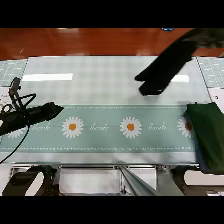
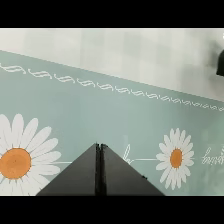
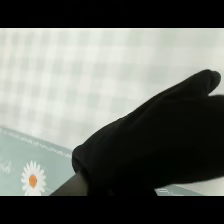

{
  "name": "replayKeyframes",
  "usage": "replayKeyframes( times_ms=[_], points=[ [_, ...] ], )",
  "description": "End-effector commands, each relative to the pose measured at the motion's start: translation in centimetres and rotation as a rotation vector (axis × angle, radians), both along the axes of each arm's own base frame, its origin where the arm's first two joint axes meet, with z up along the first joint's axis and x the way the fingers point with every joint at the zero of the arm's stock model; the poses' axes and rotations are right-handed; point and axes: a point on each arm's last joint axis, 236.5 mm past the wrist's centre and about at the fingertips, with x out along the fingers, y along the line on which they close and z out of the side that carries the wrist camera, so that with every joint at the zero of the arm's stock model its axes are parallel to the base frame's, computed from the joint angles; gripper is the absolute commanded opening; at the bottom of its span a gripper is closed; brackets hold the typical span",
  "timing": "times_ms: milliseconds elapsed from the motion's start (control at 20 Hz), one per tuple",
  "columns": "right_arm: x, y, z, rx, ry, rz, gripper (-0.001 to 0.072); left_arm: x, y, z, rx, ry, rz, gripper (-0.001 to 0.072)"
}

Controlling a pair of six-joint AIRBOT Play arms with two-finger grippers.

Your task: Fold the shirts.

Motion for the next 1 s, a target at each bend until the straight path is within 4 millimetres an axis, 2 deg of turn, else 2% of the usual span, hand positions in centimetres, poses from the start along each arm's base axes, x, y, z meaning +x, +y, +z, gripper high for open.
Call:
replayKeyframes(
  times_ms=[0,150,300,450,600,750,850,950],
  points=[
    [-1.5,-6.8,1.7,0.073,0.000,-0.141,0.0026,0.0,0.0,0.0,0.000,0.001,0.000,0.0016],
    [-3.6,-11.7,2.0,0.069,0.014,-0.242,0.0026,0.0,0.0,0.0,0.000,0.001,0.000,0.0017],
    [-6.6,-15.8,1.2,0.021,0.070,-0.329,0.0026,0.0,0.0,0.0,0.000,0.000,0.001,0.0016],
    [-10.8,-19.8,-0.8,-0.090,0.217,-0.473,0.0026,0.3,0.1,0.1,0.002,-0.011,0.010,0.0016],
    [-16.1,-23.3,-3.4,-0.203,0.378,-0.658,0.0026,0.5,0.3,0.2,0.003,-0.019,0.017,0.0016],
    [-22.8,-25.0,-6.5,-0.223,0.543,-0.825,0.0026,0.6,0.3,0.2,0.004,-0.022,0.018,0.0016],
    [-27.1,-25.0,-9.1,-0.178,0.652,-0.924,0.0027,0.9,0.4,0.4,0.005,-0.034,0.028,0.0017],
    [-30.4,-24.1,-11.4,-0.117,0.743,-1.003,0.0027,1.3,0.7,0.6,0.007,-0.052,0.043,0.0016]
  ],
)
